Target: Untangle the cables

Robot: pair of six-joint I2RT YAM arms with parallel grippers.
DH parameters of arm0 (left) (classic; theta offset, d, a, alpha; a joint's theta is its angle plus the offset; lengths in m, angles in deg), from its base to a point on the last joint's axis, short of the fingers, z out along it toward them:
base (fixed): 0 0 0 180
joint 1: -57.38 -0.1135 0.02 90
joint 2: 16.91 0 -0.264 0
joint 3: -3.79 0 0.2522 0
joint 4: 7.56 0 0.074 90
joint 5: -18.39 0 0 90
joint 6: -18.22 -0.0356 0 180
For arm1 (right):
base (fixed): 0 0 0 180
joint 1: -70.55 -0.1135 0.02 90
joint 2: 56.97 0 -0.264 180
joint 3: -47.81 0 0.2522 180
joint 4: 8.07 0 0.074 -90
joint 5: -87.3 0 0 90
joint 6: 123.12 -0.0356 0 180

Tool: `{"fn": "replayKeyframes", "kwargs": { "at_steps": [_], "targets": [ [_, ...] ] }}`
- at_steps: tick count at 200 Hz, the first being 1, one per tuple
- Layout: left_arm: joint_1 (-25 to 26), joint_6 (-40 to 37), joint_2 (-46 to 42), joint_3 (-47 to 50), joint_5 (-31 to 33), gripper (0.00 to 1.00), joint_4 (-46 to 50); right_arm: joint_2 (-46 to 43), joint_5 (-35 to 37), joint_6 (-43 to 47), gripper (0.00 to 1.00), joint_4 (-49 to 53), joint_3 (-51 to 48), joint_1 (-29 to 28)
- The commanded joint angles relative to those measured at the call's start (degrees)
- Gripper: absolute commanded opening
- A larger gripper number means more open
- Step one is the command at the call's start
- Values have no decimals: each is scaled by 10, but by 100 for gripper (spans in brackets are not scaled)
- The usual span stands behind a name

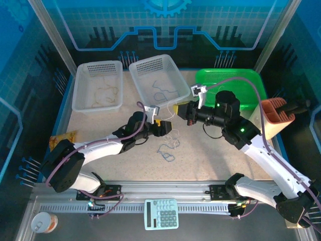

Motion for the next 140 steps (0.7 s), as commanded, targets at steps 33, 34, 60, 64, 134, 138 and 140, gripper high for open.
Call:
{"fn": "replayKeyframes", "kwargs": {
  "at_steps": [33,34,60,64,134,138,140],
  "targets": [
    [3,7,24,-18,-5,57,-36,-4,-19,-12,0,-25,52,5],
    [3,7,24,-18,-5,57,-36,-5,-19,-12,0,-25,53,5],
    [3,10,34,-18,-9,57,-40,3,-24,-15,0,-35,77,5],
    [4,11,36,-17,-10,58,-41,4,-25,-15,0,-36,80,5],
    [5,16,42,9,-12,50,-54,19,-12,-2,0,-35,124,6],
    [5,16,41,10,-12,50,-54,19,-9,0,0,-32,125,6],
    [5,16,40,10,-12,50,-54,19,-6,2,0,-31,125,6]
  ]
}}
